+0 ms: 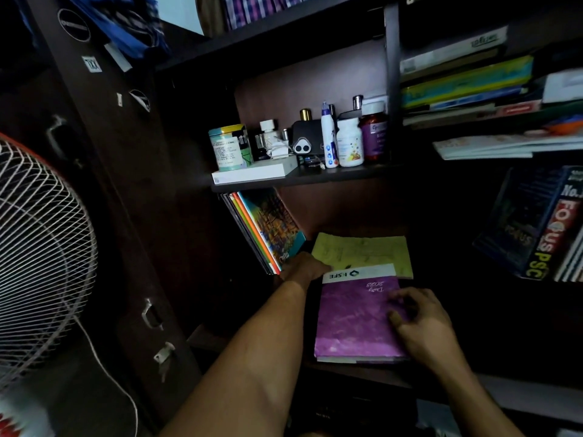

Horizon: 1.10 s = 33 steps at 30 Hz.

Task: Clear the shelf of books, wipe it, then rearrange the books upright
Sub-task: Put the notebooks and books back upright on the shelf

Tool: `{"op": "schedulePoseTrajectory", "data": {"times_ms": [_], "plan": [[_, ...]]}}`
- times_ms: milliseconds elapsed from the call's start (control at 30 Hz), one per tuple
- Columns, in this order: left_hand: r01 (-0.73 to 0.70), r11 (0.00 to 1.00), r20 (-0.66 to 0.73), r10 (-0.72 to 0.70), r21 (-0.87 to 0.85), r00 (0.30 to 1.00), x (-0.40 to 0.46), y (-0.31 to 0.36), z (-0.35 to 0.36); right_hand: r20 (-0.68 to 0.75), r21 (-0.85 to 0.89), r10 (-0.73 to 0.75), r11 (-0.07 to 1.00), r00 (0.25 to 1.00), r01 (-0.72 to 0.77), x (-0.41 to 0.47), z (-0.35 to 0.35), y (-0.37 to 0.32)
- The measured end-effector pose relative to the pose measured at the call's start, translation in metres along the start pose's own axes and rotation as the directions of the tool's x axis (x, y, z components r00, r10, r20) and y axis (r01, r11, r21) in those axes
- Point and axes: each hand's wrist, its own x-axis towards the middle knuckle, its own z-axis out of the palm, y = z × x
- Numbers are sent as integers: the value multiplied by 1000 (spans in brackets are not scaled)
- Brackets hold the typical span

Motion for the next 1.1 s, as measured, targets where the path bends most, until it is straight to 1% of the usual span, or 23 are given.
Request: {"op": "schedulePoseTrajectory", "data": {"times_ms": [33,100,167,200,267,333,400,433,500,533,567,633,700,833,867,933,1000,1033,1100], "plan": [[9,998,19,-8,-60,1000,0,1,-1,-2,9,-3,1000,1000,3,0,-1,-1],[-15,971,31,23,-240,999,3,3,-1,-4,21,-19,1000,1000,19,0,-1,-2],[-33,885,7,42,-465,999,0,8,-5,-8,23,-35,999,999,35,0,-1,-1],[-65,817,-36,54,-572,998,-1,12,-11,-6,25,-40,999,999,40,0,0,0],[-164,714,-179,55,-680,982,-2,18,-30,1,16,-55,998,998,55,-1,0,0],[-272,695,-351,30,-665,936,3,15,-55,6,-2,-59,998,998,59,-1,0,0],[-356,727,-502,19,-587,865,9,6,-79,19,-24,-58,998,998,59,-1,1,-2],[-367,758,-551,12,-539,834,3,2,-92,20,-37,-67,997,998,67,-1,1,-3],[-323,851,-614,2,-413,789,-17,-9,-115,19,-58,-76,995,997,76,-2,3,-4],[-292,894,-656,-3,-341,755,-25,-14,-124,17,-70,-74,995,997,75,-2,2,-4],[-266,917,-688,-13,-297,725,-31,-23,-132,14,-88,-76,993,997,77,-2,3,-5],[-238,934,-736,-39,-268,676,-37,-35,-140,4,-116,-82,990,997,82,-3,3,-4],[-230,938,-752,-46,-259,658,-36,-41,-139,-9,-126,-92,988,996,90,-3,4,-5],[-282,946,-789,47,-162,612,-33,-34,-136,-6,-134,-92,987,996,90,-2,5,-4],[-317,936,-791,74,-156,608,-32,-32,-135,-2,-135,-93,987,996,92,-1,4,-3],[-356,917,-780,87,-181,620,-32,-30,-130,7,-139,-95,986,995,95,0,4,-1],[-347,903,-765,33,-253,643,-36,-33,-117,5,-145,-93,985,996,93,0,5,0],[-327,899,-737,7,-290,675,-37,-37,-106,3,-146,-91,985,996,91,0,5,1],[-294,894,-642,9,-339,767,-40,-48,-80,-4,-150,-92,984,996,91,0,6,0]]}}
